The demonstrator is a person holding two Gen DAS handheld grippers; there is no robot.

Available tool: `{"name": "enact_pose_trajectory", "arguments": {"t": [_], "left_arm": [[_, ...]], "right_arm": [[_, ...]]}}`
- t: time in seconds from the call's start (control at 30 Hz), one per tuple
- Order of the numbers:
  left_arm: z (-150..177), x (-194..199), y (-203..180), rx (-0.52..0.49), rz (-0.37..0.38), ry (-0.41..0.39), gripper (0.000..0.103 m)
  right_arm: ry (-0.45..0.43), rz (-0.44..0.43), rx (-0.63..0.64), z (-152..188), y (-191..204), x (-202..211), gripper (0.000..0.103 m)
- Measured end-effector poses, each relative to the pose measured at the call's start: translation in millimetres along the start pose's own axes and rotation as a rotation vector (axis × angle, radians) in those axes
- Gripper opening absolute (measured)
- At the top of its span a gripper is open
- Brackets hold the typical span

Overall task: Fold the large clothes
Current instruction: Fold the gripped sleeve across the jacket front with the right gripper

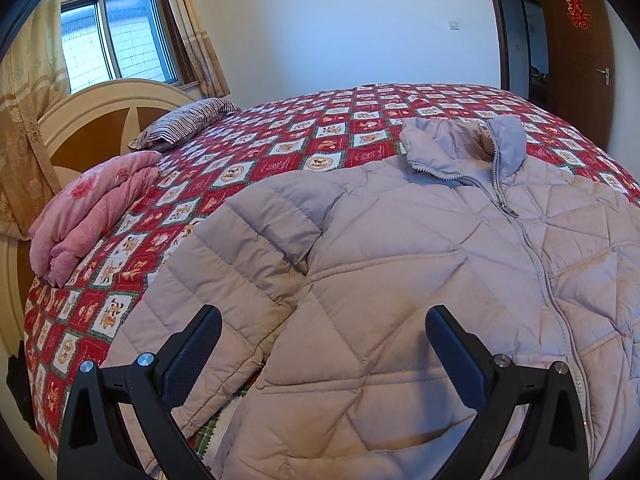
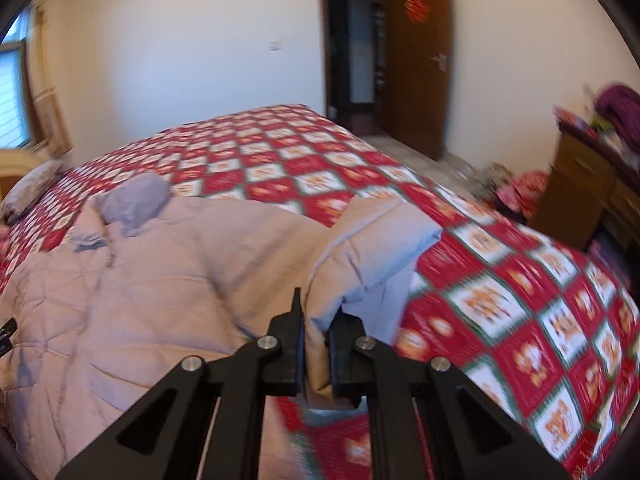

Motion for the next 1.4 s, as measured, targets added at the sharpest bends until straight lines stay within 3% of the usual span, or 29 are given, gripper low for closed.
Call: {"name": "enact_pose_trajectory", "arguments": {"t": [0.3,0.7,0.77,0.8,0.83,0.9,1.0,1.1,1.27,1.4], "left_arm": [[-1.3,-9.5,24.9,0.051,-0.021,0.015,0.102],[5.6,-21.9,54.6,0.089,-0.055,0.042,0.102],[5.1,-21.7,57.6,0.094,-0.06,0.049,0.102],[3.9,-19.5,58.8,0.097,-0.062,0.051,0.102],[1.9,-16.7,59.1,0.1,-0.062,0.046,0.102],[-5.0,-8.2,56.3,0.101,-0.056,0.03,0.102],[-17.5,10.0,39.3,0.096,-0.021,-0.004,0.102],[-24.3,25.2,5.7,0.077,0.045,-0.019,0.102],[-17.4,38.0,-77.1,0.001,0.186,0.011,0.102],[-1.2,24.7,-143.5,-0.072,0.261,0.081,0.102]], "right_arm": [[-0.072,-0.09,0.184,-40.0,110.3,-4.1,0.011],[-0.059,-0.209,0.335,-35.0,235.7,-34.1,0.011],[-0.032,-0.232,0.355,-26.5,249.2,-41.3,0.017],[-0.022,-0.253,0.363,-21.8,254.1,-43.0,0.027],[-0.013,-0.276,0.367,-18.2,257.3,-41.1,0.049],[-0.026,-0.351,0.342,-11.5,257.6,-24.6,0.068],[-0.069,-0.354,0.366,-4.8,243.4,2.7,0.073],[-0.093,-0.34,0.362,6.4,216.1,18.1,0.085],[-0.028,-0.244,0.296,34.8,149.0,7.2,0.087],[-0.001,-0.2,0.243,51.2,110.4,-2.6,0.087]]}}
Point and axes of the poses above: each gripper's, at about its wrist camera, not at the fingertips, and x roughly against the way its jaws point, y to its left, z to its underside, the point moved 10 cm from there along -x, roughly the way its jaws point, and after that the axes turned 13 degrees about x, right-handed, at the moved point
